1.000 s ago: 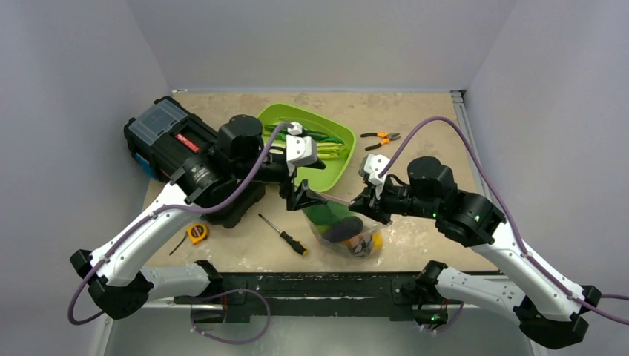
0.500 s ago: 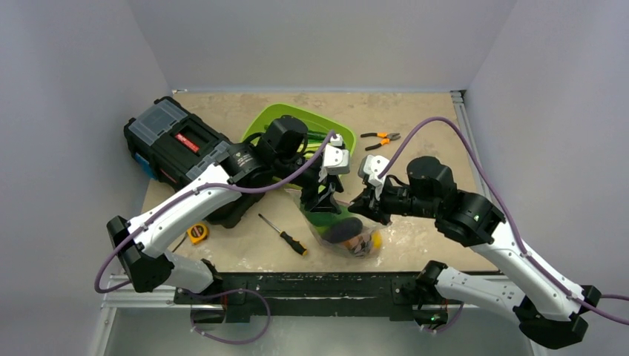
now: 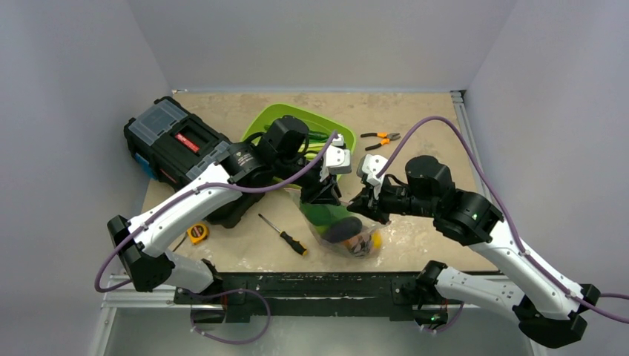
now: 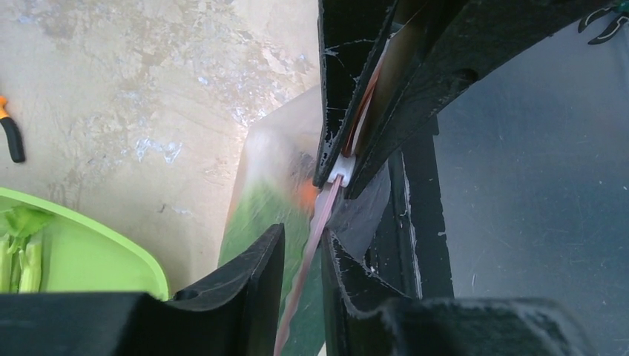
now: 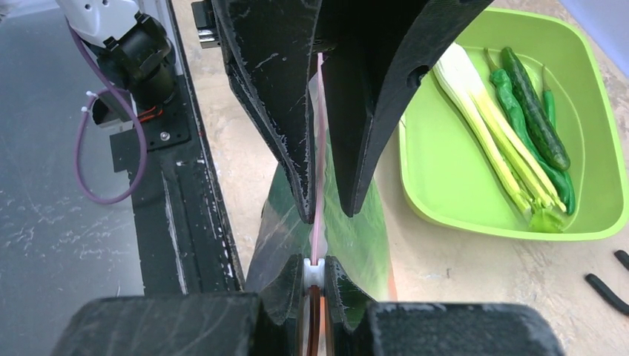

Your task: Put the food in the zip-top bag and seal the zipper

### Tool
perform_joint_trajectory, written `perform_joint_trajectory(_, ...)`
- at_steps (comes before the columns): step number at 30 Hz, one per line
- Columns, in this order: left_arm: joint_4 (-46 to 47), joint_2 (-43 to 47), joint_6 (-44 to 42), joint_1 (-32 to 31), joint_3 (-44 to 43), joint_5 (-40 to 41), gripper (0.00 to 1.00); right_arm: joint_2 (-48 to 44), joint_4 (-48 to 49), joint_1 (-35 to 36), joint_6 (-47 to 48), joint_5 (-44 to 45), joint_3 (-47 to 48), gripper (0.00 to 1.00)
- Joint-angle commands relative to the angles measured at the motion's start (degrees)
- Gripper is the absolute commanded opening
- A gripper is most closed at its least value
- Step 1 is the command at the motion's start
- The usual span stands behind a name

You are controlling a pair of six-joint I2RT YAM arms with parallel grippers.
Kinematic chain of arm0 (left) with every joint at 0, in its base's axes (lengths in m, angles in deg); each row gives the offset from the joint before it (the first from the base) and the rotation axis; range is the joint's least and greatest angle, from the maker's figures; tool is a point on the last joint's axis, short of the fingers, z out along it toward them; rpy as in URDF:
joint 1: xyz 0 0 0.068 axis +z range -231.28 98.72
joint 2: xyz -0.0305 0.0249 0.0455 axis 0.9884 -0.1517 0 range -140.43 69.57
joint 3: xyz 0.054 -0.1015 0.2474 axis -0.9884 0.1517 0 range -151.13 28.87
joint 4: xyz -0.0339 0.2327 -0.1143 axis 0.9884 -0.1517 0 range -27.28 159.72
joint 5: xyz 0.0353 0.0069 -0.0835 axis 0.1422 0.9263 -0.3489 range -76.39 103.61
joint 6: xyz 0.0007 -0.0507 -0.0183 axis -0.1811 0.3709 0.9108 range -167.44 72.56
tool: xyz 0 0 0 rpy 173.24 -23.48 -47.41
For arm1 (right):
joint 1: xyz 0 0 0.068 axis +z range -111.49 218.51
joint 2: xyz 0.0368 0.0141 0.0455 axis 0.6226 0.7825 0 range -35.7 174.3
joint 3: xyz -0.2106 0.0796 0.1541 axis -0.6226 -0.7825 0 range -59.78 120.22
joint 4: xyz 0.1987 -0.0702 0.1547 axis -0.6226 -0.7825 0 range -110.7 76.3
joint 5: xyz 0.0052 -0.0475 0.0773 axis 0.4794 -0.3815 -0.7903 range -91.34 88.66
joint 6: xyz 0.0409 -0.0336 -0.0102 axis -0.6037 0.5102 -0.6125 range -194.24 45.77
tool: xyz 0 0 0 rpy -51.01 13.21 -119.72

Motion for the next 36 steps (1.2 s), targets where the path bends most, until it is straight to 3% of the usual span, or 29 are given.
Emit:
perform_joint_trajectory(1, -0.3, 1.1, -0.5, -0.6, -1.1, 0.4, 0.12, -0.6, 3.2, -0.1, 0.5, -0.1, 2.0, 0.0)
perform_joint_trajectory(2, -1.0, 0.9, -0.5, -0.7, -1.5, 1.5, 0.0, -0.6, 3.2, -0.1, 0.5, 0.2, 2.1, 0.0)
perform_joint_trajectory(6, -2.0, 1.7, 0.6, -0.8, -1.0, 7.4, 0.0, -1.1, 2.9, -0.1, 0.4, 4.2, 1.9, 0.0)
perform_joint_trajectory(14, 0.3, 13.7, 4.1, 1.3, 9.5, 29.7, 0.0, -5.8, 0.8, -0.1, -0.6, 9.7, -0.2, 0.0)
perform_joint_trajectory(22, -1.8, 20.6, 3.7, 5.8, 14.2, 31.6, 0.0, -8.3, -3.1, -0.1, 0.2, 10.0, -0.8, 0.0)
perform_joint_trajectory(28, 0.1, 21.7, 4.3, 6.7, 14.2, 27.2, 0.0, -8.8, -1.5, -0.1, -2.5, 9.3, -0.7, 0.0)
perform_joint_trajectory(31, 1.9, 21.7, 8.1, 6.7, 12.7, 29.3, 0.43, -7.7, 1.0, -0.1, -7.5, 11.8, -0.8, 0.0)
perform_joint_trajectory(33, 3.0, 22.5, 9.5, 6.6, 11.5, 30.4, 0.56, -7.0, 2.1, -0.1, -10.6, 13.5, -0.4, 0.0)
perform_joint_trajectory(36, 2.6, 23.3, 10.3, 6.7, 8.0, 30.8, 0.64, -5.8, 2.8, -0.1, -14.6, 17.0, 1.5, 0.0)
